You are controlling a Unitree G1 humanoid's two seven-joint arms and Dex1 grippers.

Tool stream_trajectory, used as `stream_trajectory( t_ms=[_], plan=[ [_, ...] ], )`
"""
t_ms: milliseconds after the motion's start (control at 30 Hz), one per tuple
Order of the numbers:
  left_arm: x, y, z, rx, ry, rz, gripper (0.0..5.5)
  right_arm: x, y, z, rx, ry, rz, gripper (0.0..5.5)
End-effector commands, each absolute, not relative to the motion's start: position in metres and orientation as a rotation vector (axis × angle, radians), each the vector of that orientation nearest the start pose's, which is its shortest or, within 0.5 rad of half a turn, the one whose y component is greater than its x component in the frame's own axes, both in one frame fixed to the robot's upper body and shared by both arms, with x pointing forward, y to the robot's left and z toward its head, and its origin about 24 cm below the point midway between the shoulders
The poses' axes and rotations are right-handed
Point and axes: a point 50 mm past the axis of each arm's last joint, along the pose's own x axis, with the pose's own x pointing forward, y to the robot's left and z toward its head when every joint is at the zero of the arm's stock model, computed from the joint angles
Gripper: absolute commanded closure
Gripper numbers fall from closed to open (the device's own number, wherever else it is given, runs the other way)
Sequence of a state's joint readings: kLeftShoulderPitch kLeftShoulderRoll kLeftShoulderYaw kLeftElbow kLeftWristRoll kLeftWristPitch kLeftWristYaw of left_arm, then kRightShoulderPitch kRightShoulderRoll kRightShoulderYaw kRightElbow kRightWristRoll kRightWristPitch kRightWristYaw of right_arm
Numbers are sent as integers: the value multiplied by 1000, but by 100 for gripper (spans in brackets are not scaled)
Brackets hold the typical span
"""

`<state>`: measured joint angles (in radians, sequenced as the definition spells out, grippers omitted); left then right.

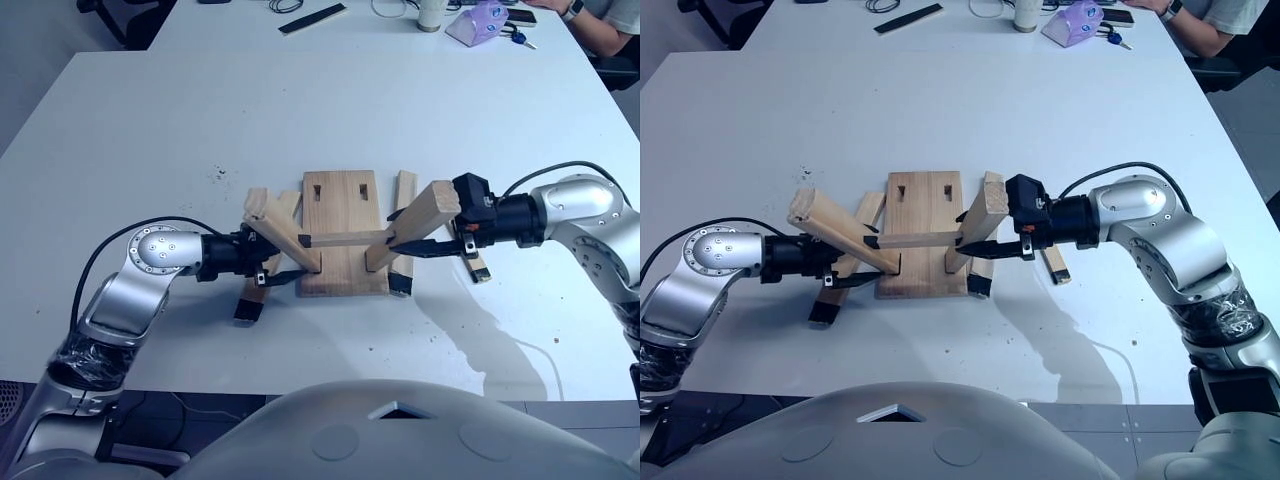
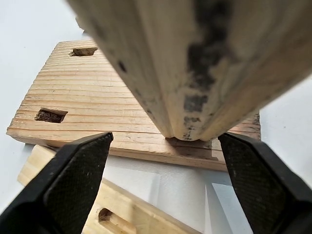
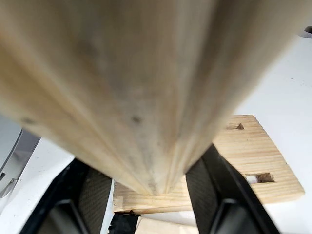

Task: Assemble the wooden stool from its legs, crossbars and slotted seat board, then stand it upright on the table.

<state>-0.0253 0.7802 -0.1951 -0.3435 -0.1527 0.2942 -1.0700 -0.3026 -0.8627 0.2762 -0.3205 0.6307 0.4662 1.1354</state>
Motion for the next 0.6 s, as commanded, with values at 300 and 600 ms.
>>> stream_trajectory(
  t_ms=[300, 600],
  plan=[
    [222, 151, 73, 591, 217, -1395, 149, 202, -146, 51, -174, 759, 1470, 346],
    [224, 172, 79, 635, 210, -1343, 149, 218, -150, 97, -203, 590, 1437, 346]
  ],
)
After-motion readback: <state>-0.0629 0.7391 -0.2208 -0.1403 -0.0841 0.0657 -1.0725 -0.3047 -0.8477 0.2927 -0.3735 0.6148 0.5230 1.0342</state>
